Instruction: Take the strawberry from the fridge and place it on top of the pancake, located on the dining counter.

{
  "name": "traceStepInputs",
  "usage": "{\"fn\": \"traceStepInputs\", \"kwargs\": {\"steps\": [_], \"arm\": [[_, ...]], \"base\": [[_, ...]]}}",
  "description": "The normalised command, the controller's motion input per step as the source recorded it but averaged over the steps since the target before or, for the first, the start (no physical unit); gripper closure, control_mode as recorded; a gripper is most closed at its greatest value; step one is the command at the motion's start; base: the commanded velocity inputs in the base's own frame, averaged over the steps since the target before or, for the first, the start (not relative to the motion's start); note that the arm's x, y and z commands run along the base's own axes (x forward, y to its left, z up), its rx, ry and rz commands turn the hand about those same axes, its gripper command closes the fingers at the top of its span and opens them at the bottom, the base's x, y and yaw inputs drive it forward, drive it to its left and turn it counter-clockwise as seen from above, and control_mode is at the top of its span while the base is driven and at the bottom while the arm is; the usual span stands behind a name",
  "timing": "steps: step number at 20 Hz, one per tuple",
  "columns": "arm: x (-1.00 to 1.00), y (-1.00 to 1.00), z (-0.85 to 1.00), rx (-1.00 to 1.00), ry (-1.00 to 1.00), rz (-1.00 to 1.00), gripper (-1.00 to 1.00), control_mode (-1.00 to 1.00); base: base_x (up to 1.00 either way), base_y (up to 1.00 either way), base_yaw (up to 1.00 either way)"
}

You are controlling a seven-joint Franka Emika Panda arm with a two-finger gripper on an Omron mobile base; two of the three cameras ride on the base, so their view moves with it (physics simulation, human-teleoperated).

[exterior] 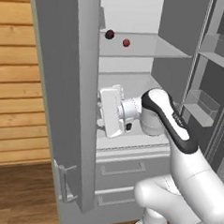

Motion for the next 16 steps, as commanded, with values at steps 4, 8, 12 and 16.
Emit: {"fn": "traceStepInputs", "kwargs": {"steps": [4, 8, 12, 16], "arm": [[-0.04, 0.53, 0.00, 0.00, 0.00, 0.00, -1.00, -1.00], [0.00, 0.50, 0.00, 0.00, 0.00, 0.00, -1.00, -1.00], [0.00, 0.52, 0.00, 0.00, 0.00, 0.00, -1.00, -1.00], [0.00, 0.36, 0.00, 0.00, 0.00, 0.00, -1.00, -1.00]], "base": [[0.00, 0.00, 0.00], [0.00, 0.00, 0.00], [0.00, 0.00, 0.00], [0.00, 0.00, 0.00]]}}
